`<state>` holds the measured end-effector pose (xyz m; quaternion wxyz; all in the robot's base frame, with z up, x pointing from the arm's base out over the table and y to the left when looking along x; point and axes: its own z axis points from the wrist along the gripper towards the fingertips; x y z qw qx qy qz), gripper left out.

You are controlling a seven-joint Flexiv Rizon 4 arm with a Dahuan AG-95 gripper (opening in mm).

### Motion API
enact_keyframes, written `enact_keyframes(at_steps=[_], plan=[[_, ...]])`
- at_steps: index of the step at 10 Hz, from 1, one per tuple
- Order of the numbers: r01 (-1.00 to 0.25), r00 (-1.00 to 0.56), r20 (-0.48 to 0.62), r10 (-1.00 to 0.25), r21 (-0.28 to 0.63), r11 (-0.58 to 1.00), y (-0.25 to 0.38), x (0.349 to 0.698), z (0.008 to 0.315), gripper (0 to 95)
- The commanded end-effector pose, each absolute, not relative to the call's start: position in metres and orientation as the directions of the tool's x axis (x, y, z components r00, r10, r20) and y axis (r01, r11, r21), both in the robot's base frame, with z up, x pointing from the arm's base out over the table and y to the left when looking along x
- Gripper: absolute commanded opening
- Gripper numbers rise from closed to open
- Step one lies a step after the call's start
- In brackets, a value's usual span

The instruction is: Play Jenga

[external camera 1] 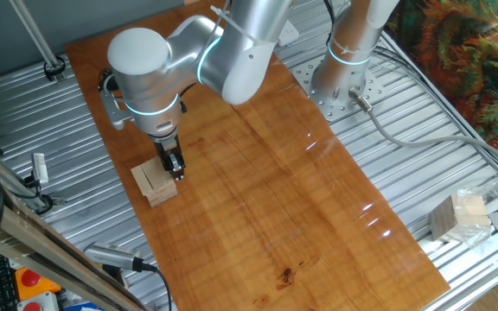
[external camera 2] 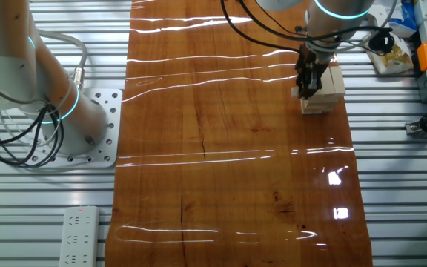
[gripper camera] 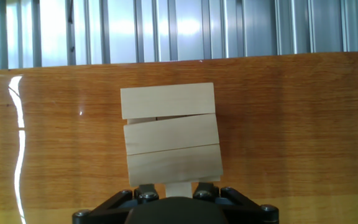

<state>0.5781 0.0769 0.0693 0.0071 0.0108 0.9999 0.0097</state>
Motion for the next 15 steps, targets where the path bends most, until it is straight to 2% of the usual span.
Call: enact_keyframes(at_steps=[1,9,10,15], plan=[[0.023,-1.0,-0.016,0.023,0.019,1.0,0.0768,0.5784,0.0682,19.0],[0.026,-1.0,-0.016,0.026,0.005,1.0,0.0768,0.5783,0.067,19.0],[0.027,-1.0,-0.016,0.027,0.004,1.0,0.0768,0.5783,0.067,0.0],[0.025,-1.0,-0.016,0.025,0.005,1.0,0.0768,0.5783,0.067,0.0]])
